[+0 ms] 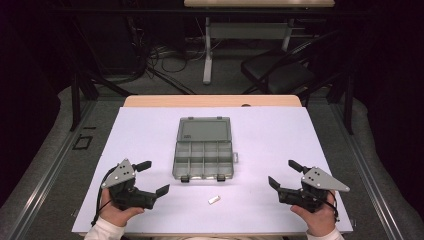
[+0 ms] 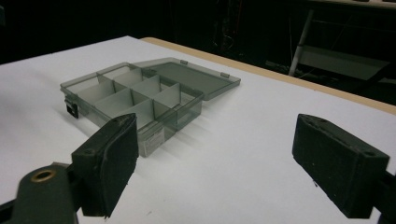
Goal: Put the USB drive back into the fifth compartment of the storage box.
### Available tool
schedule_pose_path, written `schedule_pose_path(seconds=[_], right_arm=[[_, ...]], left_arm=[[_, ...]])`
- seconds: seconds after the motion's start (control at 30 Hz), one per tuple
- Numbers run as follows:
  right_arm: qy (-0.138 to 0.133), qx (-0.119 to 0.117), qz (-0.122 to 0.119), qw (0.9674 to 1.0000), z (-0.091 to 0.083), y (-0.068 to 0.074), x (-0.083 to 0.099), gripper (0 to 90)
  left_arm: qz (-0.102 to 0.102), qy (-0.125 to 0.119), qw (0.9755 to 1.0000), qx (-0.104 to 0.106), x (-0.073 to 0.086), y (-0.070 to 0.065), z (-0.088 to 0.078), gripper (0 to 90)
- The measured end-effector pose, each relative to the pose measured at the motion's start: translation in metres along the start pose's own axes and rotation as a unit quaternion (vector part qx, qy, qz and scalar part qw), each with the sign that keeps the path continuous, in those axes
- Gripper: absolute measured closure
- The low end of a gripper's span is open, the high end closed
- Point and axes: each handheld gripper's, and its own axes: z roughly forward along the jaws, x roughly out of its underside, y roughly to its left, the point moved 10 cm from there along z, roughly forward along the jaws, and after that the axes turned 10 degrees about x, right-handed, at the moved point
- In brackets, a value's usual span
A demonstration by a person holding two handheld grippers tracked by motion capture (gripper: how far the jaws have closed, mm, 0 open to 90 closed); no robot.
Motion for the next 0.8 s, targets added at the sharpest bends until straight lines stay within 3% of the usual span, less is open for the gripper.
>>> schedule_pose_path(seconds=[0.4, 0.8], right_arm=[[0.009, -0.008, -0.017, 0.9998, 0.001, 0.012, 0.009, 14.5], [0.010, -0.011, -0.008, 0.9999, 0.002, 0.012, 0.009, 14.6]], left_arm=[[-0.011, 0.029, 0.9992, 0.024, 0.001, -0.015, 0.007, 1.5], [-0.032, 0.073, 0.9963, 0.033, 0.002, -0.022, 0.021, 1.9]])
